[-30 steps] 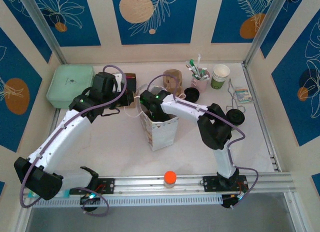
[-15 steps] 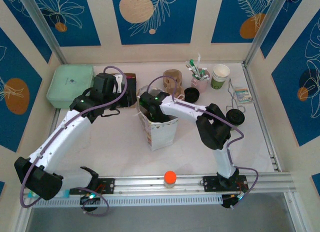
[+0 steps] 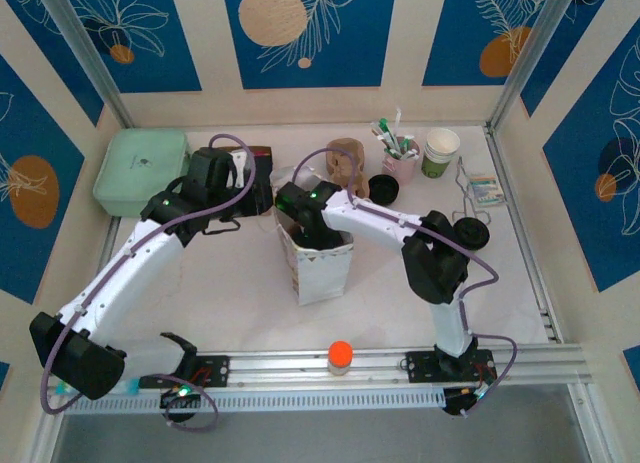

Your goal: Pack the takeout coffee

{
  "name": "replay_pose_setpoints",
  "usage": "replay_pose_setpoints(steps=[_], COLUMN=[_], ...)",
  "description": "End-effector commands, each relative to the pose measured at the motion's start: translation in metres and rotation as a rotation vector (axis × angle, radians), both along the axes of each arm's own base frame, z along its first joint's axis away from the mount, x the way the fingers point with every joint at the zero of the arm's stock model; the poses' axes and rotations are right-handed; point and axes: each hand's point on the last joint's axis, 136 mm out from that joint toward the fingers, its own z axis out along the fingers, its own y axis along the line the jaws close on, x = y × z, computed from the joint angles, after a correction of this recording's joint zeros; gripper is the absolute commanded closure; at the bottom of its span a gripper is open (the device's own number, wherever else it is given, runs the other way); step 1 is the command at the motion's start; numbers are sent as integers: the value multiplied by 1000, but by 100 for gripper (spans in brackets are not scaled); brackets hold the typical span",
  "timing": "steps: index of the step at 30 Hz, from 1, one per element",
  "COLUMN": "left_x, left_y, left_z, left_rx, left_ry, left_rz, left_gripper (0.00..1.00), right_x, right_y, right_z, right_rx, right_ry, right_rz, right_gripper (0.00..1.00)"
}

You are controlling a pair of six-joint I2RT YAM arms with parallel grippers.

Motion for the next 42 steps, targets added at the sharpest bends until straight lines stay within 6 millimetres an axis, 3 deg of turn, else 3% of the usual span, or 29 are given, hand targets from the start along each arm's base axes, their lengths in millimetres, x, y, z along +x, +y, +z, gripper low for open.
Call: replay_pose_setpoints(steps=[1, 11, 22, 26, 29, 31, 36, 42], left_x=[4, 8, 6, 5, 6, 9, 15, 27], left_y=[1, 1, 3, 2, 1, 0, -15, -15], left_z=[11, 13, 19, 23, 29, 34, 46, 26], left_rx=[-10, -11, -11, -17, -15, -11, -11, 127], left_ry=[-33, -36, -51, -70, -92, -108, -123, -59], left_rz=[-7, 4, 10, -2, -11, -24, -104, -145], left_gripper=[69, 91, 94, 86, 65, 58, 56, 56], right_x=[-5, -19, -26, -25, -24, -23, -22, -22], right_y=[-3, -7, -9, -9, -8, -8, -5, -3], right_z=[21, -1, -33, -39, -37, -33, -24, -17], right_rx=[6, -4, -16, -24, -26, -37, -45, -47], right_ry=[-21, 12, 52, 55, 41, 22, 4, -9], right_rz=[-13, -50, -86, -88, -78, -64, -43, -29], right_gripper=[77, 78, 79, 79, 79, 79, 79, 79])
